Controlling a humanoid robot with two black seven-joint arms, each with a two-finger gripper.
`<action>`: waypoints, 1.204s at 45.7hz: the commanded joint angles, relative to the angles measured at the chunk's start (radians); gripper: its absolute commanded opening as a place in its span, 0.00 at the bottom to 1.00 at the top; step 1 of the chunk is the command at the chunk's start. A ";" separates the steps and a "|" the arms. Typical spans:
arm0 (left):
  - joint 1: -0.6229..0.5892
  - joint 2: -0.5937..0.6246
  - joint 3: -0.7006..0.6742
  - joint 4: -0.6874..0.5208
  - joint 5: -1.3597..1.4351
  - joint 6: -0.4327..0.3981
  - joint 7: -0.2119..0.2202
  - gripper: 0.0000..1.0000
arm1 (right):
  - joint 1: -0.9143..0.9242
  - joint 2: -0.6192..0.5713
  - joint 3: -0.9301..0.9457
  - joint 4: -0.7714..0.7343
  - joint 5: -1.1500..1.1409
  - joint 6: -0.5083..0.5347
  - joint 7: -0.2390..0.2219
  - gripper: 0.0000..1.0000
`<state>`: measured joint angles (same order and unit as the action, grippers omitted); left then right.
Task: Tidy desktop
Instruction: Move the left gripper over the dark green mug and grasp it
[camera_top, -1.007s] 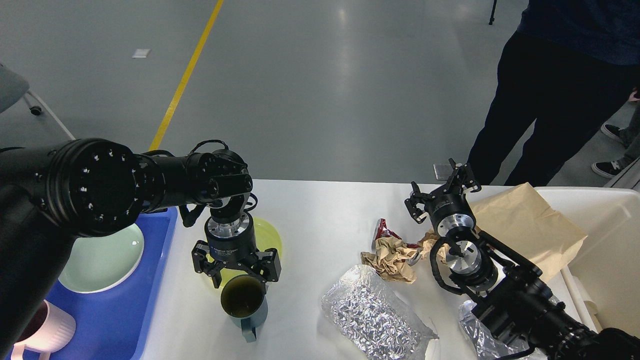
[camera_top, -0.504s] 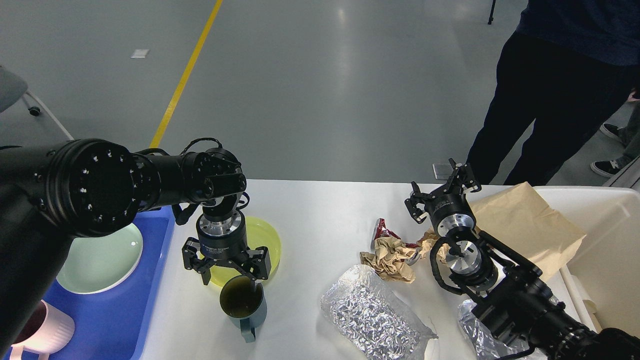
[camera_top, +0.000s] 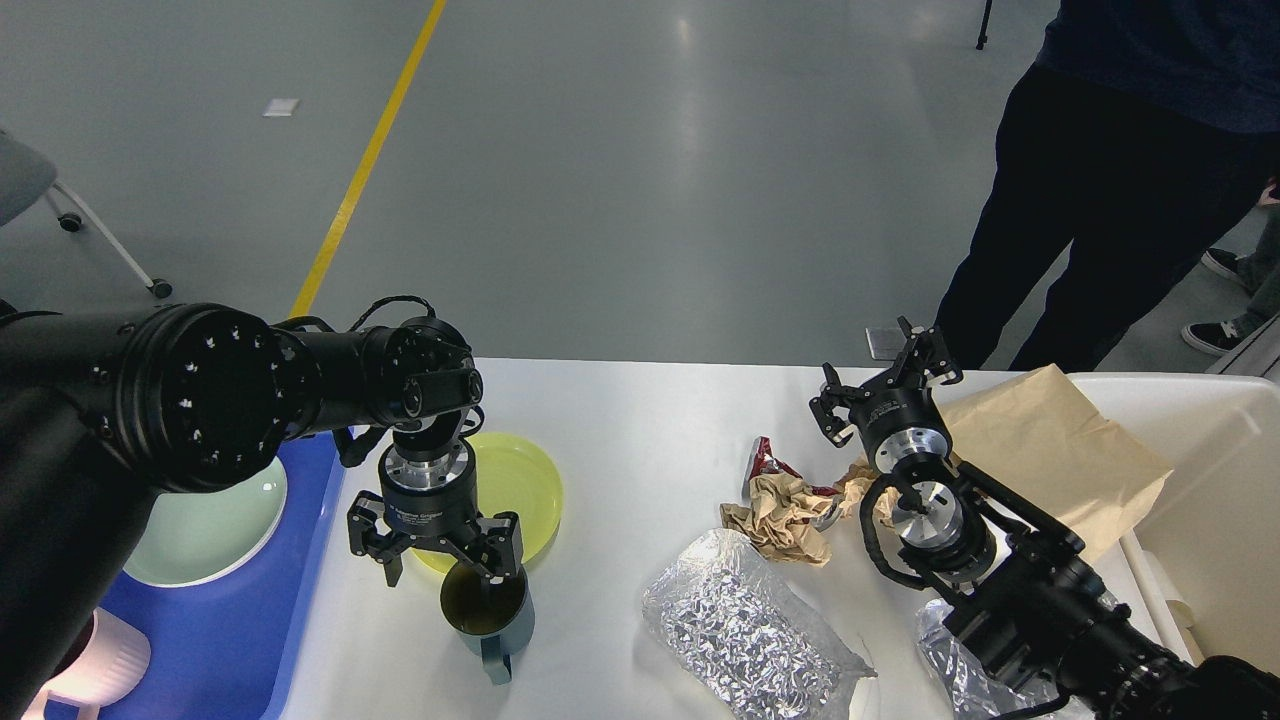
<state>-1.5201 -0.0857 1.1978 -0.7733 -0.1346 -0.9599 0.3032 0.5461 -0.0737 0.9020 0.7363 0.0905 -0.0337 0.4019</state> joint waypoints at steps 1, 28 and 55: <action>0.009 -0.002 0.002 0.000 0.003 0.000 0.002 0.90 | 0.000 0.000 0.000 0.000 0.000 0.000 0.000 1.00; 0.051 -0.003 -0.012 0.002 0.001 0.102 0.039 0.33 | 0.000 0.000 0.000 0.000 0.000 0.000 0.000 1.00; 0.060 0.000 -0.098 -0.003 -0.013 0.133 0.040 0.00 | 0.000 0.000 0.000 0.000 0.000 0.000 0.000 1.00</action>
<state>-1.4536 -0.0859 1.1434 -0.7715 -0.1460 -0.8178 0.3430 0.5461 -0.0738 0.9019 0.7363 0.0905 -0.0338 0.4019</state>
